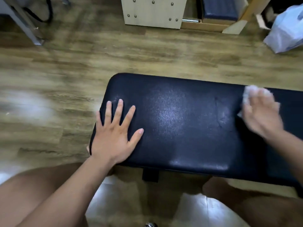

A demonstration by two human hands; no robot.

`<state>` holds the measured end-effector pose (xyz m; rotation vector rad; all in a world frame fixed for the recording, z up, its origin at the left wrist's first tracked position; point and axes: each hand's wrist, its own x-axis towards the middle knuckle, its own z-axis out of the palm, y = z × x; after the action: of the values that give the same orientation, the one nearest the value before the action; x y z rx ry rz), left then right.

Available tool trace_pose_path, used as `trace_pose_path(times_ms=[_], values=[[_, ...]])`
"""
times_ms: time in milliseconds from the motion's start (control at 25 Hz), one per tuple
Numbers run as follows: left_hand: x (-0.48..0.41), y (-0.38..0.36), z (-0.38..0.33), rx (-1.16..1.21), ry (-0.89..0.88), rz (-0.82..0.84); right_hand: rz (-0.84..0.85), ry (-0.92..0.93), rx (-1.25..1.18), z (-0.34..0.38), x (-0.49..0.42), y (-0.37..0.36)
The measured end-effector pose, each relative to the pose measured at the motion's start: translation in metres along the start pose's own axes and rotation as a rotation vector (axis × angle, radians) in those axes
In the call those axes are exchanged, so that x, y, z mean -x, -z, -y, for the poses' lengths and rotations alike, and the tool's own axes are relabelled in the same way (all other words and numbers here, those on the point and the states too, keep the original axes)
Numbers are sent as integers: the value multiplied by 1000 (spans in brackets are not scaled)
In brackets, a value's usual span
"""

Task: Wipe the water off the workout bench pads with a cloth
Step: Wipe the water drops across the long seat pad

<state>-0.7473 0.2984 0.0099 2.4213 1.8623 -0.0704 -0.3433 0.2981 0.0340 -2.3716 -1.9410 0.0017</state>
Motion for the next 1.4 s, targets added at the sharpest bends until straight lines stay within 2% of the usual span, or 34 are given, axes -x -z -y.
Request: trace_pose_path(times_ms=[80, 160, 200, 280, 320, 400, 480, 600, 680, 800, 880, 920, 1000, 1080, 1160, 1280, 1360, 1400], values=[[-1, 3, -1, -3, -8, 0, 69, 5, 65, 84, -31, -28], [-2, 3, -1, -18, -12, 0, 65, 262, -8, 230, -53, -35], [-2, 3, -1, -26, -14, 12, 156, 378, -134, 283, -58, -36], [-3, 2, 0, -28, -10, 30, 282, 564, -169, 342, -57, -34], [-6, 1, 0, -25, -12, 18, 306, 604, -147, 339, -59, -34], [-3, -2, 0, -14, -14, -1, 257, 584, -192, 297, -63, -33], [-2, -3, 3, -7, -4, -25, 175, 440, -232, 212, -69, -33], [-2, 4, -9, 34, 70, -66, 93, 162, -183, 42, -69, -23], [1, 4, -43, 67, -12, -102, 60, -62, -89, -87, -47, -5], [10, -2, -80, 62, -152, -128, 141, -476, -25, -257, 26, 24], [7, -2, -81, 76, -132, -124, 159, -596, -74, -311, 77, 30], [4, -3, -78, 59, -127, -124, 134, -626, -64, -310, 96, 28], [6, -6, -77, 48, -115, -119, 68, -622, 27, -270, 135, 22], [8, -7, -80, 61, -110, -136, -99, -552, -38, -217, 163, 23], [6, -5, -81, 57, -116, -128, -191, -439, -73, -162, 172, 16], [6, -4, -81, 52, -104, -129, -128, -227, -190, -36, 171, -4], [6, -4, -82, 65, -108, -139, -24, 51, -211, 46, 173, -18], [5, -4, -82, 65, -116, -139, 1, 198, -222, 66, 173, -20]])
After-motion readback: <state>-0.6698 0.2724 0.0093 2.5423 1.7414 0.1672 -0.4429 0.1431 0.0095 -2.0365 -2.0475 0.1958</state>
